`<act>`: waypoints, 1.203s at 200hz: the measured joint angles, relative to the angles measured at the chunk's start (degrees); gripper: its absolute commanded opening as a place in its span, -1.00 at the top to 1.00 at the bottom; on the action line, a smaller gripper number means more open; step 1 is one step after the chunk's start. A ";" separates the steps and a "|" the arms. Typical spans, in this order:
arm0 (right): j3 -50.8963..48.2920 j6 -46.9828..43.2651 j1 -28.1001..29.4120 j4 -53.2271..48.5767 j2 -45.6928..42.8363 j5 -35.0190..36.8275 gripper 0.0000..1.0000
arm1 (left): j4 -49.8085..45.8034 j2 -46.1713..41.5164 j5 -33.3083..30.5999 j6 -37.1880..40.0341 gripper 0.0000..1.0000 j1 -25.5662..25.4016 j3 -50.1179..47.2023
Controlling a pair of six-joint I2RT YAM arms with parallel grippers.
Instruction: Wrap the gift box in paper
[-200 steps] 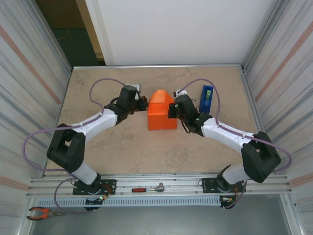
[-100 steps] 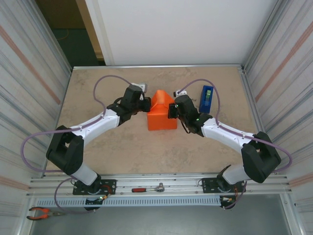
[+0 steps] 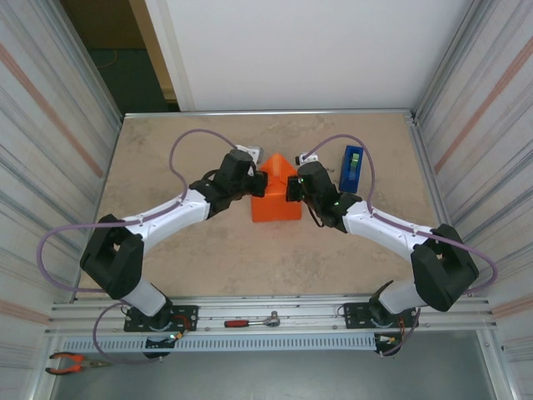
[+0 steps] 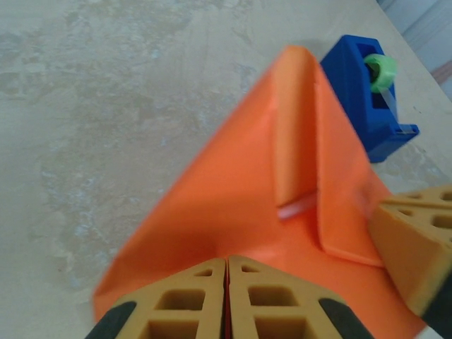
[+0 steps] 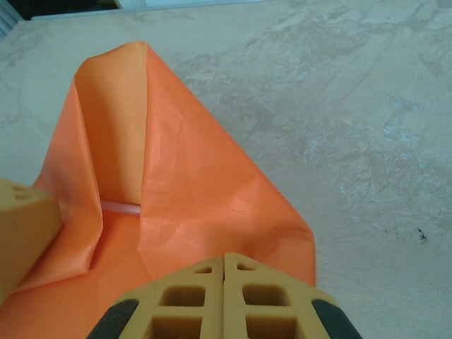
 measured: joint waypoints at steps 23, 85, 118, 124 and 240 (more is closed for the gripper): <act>-0.11 0.07 0.00 0.20 -0.02 -0.02 1.00 | -0.24 0.02 -0.70 -0.44 0.82 -1.40 0.00; -0.39 1.36 0.00 0.59 -0.17 -0.24 1.00 | -1.25 0.22 -4.92 -7.28 0.40 -4.11 0.83; -0.74 1.68 -0.07 0.90 -0.55 -0.70 1.00 | -0.37 0.48 -6.93 -10.10 0.33 -4.98 0.83; -0.90 1.73 -0.09 1.05 -0.68 -0.85 1.00 | -0.20 0.52 -7.26 -10.38 0.32 -5.14 0.83; -2.56 4.55 -1.73 2.97 -2.01 -5.20 1.00 | 0.07 2.03 -12.41 -7.98 0.10 -7.28 1.66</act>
